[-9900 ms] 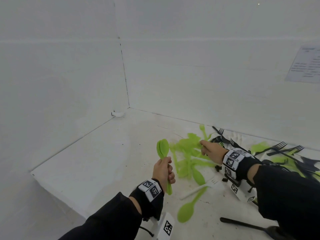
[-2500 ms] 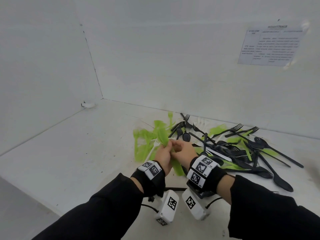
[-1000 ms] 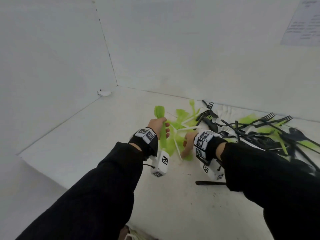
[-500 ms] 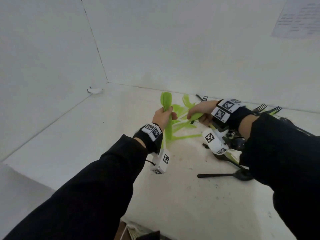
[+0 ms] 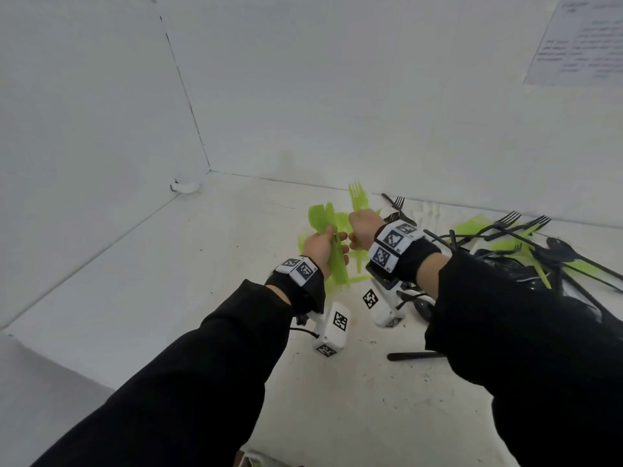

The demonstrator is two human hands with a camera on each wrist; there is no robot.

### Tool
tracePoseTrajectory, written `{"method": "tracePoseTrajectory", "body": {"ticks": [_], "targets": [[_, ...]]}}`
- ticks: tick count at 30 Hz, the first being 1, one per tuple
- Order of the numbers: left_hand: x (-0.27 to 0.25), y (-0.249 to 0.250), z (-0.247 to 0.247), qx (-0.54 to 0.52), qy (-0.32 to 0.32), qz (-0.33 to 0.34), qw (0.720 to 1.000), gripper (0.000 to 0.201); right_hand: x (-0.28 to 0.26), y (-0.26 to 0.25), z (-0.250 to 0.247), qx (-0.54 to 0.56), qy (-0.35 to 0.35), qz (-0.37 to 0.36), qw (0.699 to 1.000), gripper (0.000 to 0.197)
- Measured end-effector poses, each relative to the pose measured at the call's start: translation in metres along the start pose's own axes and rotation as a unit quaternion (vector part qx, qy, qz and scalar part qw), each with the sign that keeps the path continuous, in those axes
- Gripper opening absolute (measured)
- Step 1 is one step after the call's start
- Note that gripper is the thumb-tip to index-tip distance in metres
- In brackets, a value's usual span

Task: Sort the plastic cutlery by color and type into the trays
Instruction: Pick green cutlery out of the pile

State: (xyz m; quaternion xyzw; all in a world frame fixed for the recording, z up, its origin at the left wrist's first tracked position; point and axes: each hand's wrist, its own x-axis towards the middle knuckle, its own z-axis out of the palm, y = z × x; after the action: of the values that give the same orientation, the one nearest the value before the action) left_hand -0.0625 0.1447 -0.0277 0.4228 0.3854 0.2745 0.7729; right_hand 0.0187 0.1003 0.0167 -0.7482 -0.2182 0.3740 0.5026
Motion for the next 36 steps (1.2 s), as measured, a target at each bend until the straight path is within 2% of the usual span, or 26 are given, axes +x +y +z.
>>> {"method": "tracePoseTrajectory", "body": {"ticks": [2, 3, 4, 5, 10, 14, 17, 19, 23, 25, 27, 28, 30, 32, 34, 36], "targets": [[0.003, 0.001, -0.002, -0.015, 0.005, -0.003, 1.000, 0.030, 0.001, 0.009, 0.002, -0.004, -0.005, -0.013, 1.000, 0.014], [0.003, 0.001, -0.003, -0.019, 0.006, -0.004, 1.000, 0.029, 0.003, 0.014, 0.002, -0.034, 0.009, -0.036, 0.999, 0.023], [0.003, 0.001, -0.004, -0.019, 0.009, -0.004, 1.000, 0.029, 0.004, 0.017, 0.004, -0.064, 0.027, -0.049, 0.996, 0.039], [0.003, 0.000, -0.005, -0.018, 0.012, -0.004, 1.000, 0.029, 0.004, 0.019, 0.005, -0.085, 0.032, -0.058, 0.994, 0.044], [0.005, -0.001, -0.006, 0.014, 0.018, 0.022, 0.999, 0.028, 0.007, 0.020, 0.006, -0.146, 0.045, -0.093, 0.984, 0.032], [0.000, -0.003, -0.002, 0.020, -0.001, 0.008, 1.000, 0.021, 0.009, 0.020, 0.008, -0.233, 0.058, -0.116, 0.964, 0.024], [0.000, -0.004, -0.002, 0.035, 0.037, 0.028, 0.998, 0.023, 0.012, 0.021, -0.002, -0.312, 0.055, -0.099, 0.943, 0.022], [0.002, -0.003, -0.005, 0.029, 0.060, 0.032, 0.997, 0.022, 0.013, 0.027, -0.013, -0.399, 0.024, -0.066, 0.914, 0.022], [0.003, 0.001, -0.016, 0.018, 0.083, 0.037, 0.996, 0.023, 0.011, 0.042, -0.025, -0.577, 0.012, -0.072, 0.813, 0.018], [0.004, 0.004, -0.021, 0.010, 0.090, 0.035, 0.995, 0.025, 0.013, 0.048, -0.023, -0.580, 0.008, -0.121, 0.805, 0.032], [0.004, 0.007, -0.023, -0.003, 0.086, 0.029, 0.996, 0.025, 0.015, 0.051, -0.016, -0.576, -0.081, -0.160, 0.797, 0.038], [0.003, 0.009, -0.023, -0.009, 0.079, 0.024, 0.997, 0.024, 0.015, 0.052, -0.010, -0.597, -0.126, -0.151, 0.778, 0.042], [0.000, 0.013, -0.022, -0.022, 0.066, 0.008, 0.998, 0.021, 0.015, 0.053, -0.002, -0.630, -0.167, -0.123, 0.748, 0.046], [-0.003, 0.016, -0.022, -0.028, 0.066, -0.001, 0.997, 0.022, 0.018, 0.050, 0.001, -0.640, -0.168, -0.121, 0.740, 0.038], [-0.004, 0.019, -0.024, -0.028, 0.071, 0.002, 0.997, 0.023, 0.022, 0.046, 0.001, -0.632, -0.141, -0.122, 0.752, 0.027], [-0.005, 0.020, -0.027, -0.038, 0.076, 0.001, 0.996, 0.023, 0.026, 0.045, -0.004, -0.623, -0.090, -0.118, 0.768, 0.026]]}}
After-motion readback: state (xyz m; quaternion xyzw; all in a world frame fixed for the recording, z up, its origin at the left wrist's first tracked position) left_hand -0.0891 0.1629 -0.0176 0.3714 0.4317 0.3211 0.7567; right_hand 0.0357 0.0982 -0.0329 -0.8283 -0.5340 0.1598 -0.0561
